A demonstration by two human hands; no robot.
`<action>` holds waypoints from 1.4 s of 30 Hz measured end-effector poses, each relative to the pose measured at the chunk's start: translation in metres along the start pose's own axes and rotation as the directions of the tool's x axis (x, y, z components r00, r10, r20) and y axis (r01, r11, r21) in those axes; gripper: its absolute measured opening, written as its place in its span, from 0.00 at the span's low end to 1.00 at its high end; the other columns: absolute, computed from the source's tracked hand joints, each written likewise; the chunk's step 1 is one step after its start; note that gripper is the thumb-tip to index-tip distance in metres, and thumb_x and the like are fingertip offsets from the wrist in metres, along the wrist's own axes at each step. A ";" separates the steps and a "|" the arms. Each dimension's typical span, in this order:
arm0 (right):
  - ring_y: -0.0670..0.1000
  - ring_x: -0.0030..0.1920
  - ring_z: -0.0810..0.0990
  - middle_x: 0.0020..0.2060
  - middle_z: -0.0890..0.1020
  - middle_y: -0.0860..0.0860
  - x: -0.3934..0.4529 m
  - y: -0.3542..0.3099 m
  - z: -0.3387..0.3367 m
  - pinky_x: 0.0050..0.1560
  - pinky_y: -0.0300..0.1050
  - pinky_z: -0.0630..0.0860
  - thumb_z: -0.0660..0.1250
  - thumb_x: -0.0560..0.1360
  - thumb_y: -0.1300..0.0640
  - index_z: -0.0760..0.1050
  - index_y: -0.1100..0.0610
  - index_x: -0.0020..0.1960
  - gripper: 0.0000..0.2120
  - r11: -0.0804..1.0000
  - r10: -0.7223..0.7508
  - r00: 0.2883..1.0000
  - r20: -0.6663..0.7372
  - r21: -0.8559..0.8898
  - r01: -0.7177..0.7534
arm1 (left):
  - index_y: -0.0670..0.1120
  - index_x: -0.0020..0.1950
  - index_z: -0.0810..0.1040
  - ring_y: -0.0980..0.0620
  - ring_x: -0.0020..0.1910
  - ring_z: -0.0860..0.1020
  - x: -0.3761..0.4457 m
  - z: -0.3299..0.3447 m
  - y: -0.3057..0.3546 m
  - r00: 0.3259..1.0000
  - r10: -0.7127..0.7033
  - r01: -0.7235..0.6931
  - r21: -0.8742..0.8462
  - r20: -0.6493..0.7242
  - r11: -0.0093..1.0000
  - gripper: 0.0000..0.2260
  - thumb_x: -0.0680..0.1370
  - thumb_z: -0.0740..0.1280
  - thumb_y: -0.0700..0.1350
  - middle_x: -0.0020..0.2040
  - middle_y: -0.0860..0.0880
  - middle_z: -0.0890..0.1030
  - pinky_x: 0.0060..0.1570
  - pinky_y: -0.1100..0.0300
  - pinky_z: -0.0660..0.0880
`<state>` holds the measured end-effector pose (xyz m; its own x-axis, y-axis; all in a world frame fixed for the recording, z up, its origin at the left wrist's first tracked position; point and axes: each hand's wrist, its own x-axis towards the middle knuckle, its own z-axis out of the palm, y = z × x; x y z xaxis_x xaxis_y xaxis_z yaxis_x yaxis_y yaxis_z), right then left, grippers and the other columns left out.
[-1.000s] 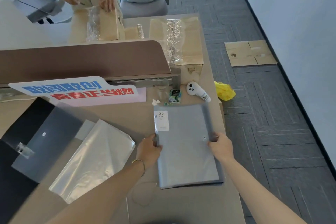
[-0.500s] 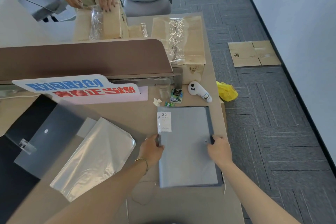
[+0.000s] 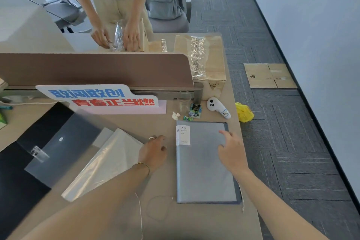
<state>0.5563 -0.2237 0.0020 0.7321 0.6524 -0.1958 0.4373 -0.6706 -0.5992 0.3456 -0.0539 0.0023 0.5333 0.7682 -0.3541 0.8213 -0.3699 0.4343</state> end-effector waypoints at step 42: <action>0.59 0.70 0.69 0.75 0.57 0.55 -0.157 -0.220 0.273 0.65 0.53 0.71 0.59 0.75 0.56 0.54 0.41 0.78 0.34 0.853 0.228 0.903 0.364 -0.522 -0.005 | 0.48 0.76 0.68 0.41 0.60 0.75 -0.016 -0.188 -0.458 0.884 -0.467 0.452 -0.264 0.009 0.852 0.27 0.76 0.60 0.38 0.68 0.40 0.72 0.56 0.49 0.74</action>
<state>0.2024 -0.0822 -0.0470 0.5708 0.5645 -0.5962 0.6421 -0.7595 -0.1044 -0.0770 0.2011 -0.0349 0.0902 0.8473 -0.5234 0.8872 0.1704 0.4288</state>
